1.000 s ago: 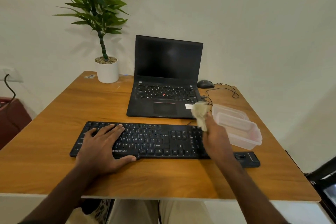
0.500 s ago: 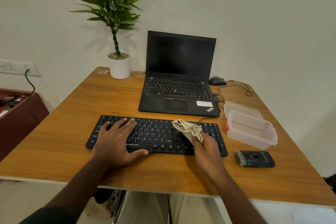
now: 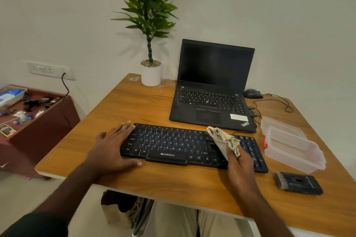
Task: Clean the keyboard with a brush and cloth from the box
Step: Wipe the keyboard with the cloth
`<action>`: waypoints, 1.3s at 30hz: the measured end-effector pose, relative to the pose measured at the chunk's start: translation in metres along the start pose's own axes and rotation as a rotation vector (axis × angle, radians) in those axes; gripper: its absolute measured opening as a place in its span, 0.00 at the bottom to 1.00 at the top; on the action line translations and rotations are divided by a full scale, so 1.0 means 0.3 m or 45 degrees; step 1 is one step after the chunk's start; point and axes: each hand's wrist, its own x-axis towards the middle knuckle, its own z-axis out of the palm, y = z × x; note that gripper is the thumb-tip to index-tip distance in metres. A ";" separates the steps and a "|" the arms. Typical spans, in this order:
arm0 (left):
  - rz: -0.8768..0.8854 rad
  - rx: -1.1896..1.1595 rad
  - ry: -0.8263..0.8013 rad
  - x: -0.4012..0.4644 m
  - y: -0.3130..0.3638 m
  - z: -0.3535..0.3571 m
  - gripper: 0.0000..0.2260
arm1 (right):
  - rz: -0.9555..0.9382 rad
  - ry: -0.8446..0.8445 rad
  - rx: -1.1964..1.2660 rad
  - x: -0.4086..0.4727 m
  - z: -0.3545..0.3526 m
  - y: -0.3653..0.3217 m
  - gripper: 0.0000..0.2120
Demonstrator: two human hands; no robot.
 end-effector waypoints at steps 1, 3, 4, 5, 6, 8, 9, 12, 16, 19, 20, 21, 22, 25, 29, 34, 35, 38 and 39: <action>-0.030 -0.037 -0.049 -0.002 -0.024 -0.004 0.58 | 0.024 0.042 0.045 0.006 0.003 -0.011 0.17; -0.069 -0.065 -0.121 0.004 -0.046 -0.010 0.59 | 0.032 0.113 0.111 0.021 0.019 -0.038 0.17; -0.079 -0.058 -0.152 0.007 -0.046 -0.012 0.60 | 0.005 0.122 0.121 0.026 0.033 -0.058 0.16; -0.085 -0.049 -0.176 0.010 -0.042 -0.013 0.61 | -0.014 0.114 0.152 0.026 0.052 -0.085 0.15; -0.087 -0.045 -0.190 0.012 -0.038 -0.014 0.62 | 0.007 0.092 0.243 0.030 0.076 -0.105 0.14; -0.082 -0.051 -0.197 0.011 -0.033 -0.018 0.62 | 0.300 -0.050 0.690 0.019 0.142 -0.158 0.11; -0.077 -0.060 -0.195 0.010 -0.033 -0.019 0.61 | 0.499 -0.146 0.900 0.006 0.184 -0.186 0.10; -0.068 -0.054 -0.183 0.003 -0.036 -0.015 0.60 | 0.854 -0.427 0.921 -0.033 0.303 -0.253 0.08; -0.070 -0.052 -0.145 0.004 -0.039 -0.006 0.59 | 0.588 -0.475 0.680 -0.015 0.431 -0.316 0.08; -0.093 -0.058 -0.145 0.008 -0.036 -0.007 0.57 | -0.237 -0.290 0.046 0.042 0.511 -0.327 0.13; -0.099 -0.074 -0.142 0.009 -0.036 -0.009 0.57 | -0.473 -0.282 -0.137 0.060 0.534 -0.323 0.16; -0.101 -0.084 -0.138 0.011 -0.036 -0.009 0.56 | -0.639 -0.340 -0.304 0.077 0.561 -0.315 0.19; -0.102 -0.079 -0.139 0.011 -0.035 -0.010 0.57 | -0.747 -0.429 -0.494 0.088 0.590 -0.306 0.21; -0.118 -0.031 -0.159 0.012 -0.031 -0.012 0.60 | -0.805 -0.739 -1.057 0.074 0.652 -0.275 0.28; -0.091 -0.039 -0.139 0.024 -0.043 -0.004 0.56 | -0.866 -0.933 -1.017 0.044 0.616 -0.277 0.29; 0.025 -0.110 -0.126 0.024 -0.068 0.007 0.54 | -1.007 -1.176 -0.858 0.000 0.551 -0.236 0.30; 0.035 -0.109 -0.125 0.022 -0.068 0.006 0.53 | -1.010 -1.196 -0.833 -0.009 0.536 -0.232 0.30; 0.086 -0.030 -0.171 0.024 -0.065 0.004 0.51 | -0.882 -1.216 -0.782 -0.020 0.494 -0.212 0.30; 0.081 -0.027 -0.178 0.027 -0.065 0.003 0.52 | -0.824 -1.215 -0.766 -0.024 0.479 -0.211 0.29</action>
